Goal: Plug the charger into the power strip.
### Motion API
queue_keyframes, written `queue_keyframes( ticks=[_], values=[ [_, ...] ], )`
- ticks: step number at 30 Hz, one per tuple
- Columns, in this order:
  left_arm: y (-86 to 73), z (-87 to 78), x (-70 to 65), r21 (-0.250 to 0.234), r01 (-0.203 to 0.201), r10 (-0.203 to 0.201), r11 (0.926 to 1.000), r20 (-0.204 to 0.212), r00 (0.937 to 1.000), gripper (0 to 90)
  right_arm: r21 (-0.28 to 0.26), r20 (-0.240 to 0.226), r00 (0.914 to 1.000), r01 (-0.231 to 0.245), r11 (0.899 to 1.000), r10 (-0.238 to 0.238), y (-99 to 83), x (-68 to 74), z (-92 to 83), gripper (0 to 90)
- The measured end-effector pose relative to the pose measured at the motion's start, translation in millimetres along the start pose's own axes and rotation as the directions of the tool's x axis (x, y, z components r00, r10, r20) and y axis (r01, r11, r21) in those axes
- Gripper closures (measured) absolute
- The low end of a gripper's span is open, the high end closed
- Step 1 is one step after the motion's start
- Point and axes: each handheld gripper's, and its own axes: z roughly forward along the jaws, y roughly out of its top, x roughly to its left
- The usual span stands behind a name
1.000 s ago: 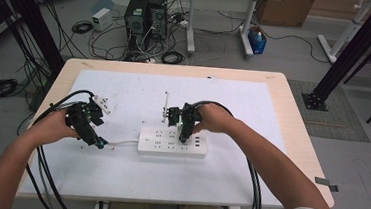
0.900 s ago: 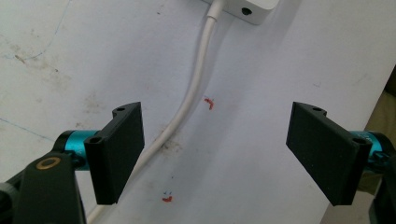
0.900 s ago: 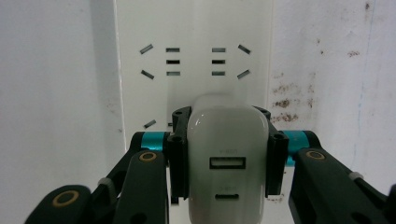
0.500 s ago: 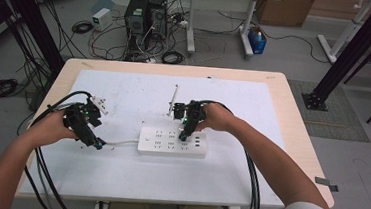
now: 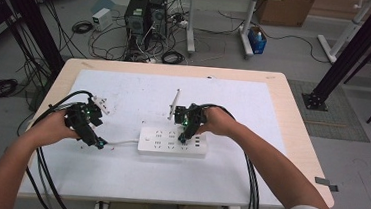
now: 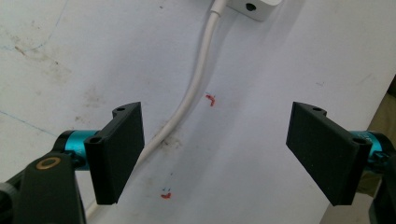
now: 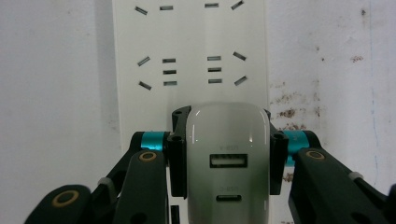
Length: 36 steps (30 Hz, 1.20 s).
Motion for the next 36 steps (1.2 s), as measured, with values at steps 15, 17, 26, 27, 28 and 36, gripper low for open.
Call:
queue_keyframes(
  ticks=[15,17,26,27,28,36],
  values=[
    [4.1,-11.2,-0.3,-0.058,-0.017,0.016,0.9982,-0.028,0.9995,19.4,-0.169,0.051,0.9431,-0.316,0.933,0.329,-45.9,-23.0,-64.8,12.7],
    [7.6,-12.8,-2.4,-0.068,-0.019,0.017,0.9975,-0.031,0.9994,19.4,-0.170,0.125,0.9144,-0.363,0.916,0.385,-57.3,-17.6,-79.1,12.7],
    [17.3,-20.1,-4.4,-0.070,-0.041,0.039,0.9967,-0.034,0.9987,19.3,-0.117,0.197,0.8606,-0.455,0.883,0.469,-105.3,7.5,-122.4,10.5],
    [18.4,-21.2,-3.1,-0.060,-0.052,0.050,0.9969,-0.035,0.9981,19.3,-0.102,0.204,0.8542,-0.467,0.878,0.478,-110.9,11.0,-124.8,0.6],
    [19.5,-21.8,-2.5,-0.059,-0.054,0.052,0.9968,-0.037,0.9980,19.3,-0.080,0.205,0.8496,-0.480,0.874,0.486,-116.6,14.0,-127.3,0.9],
    [28.7,-20.1,-0.5,-0.053,-0.069,0.067,0.9962,-0.035,0.9971,19.4,-0.107,0.248,0.8210,-0.505,0.857,0.514,-151.1,38.6,-146.0,1.0]
  ],
)
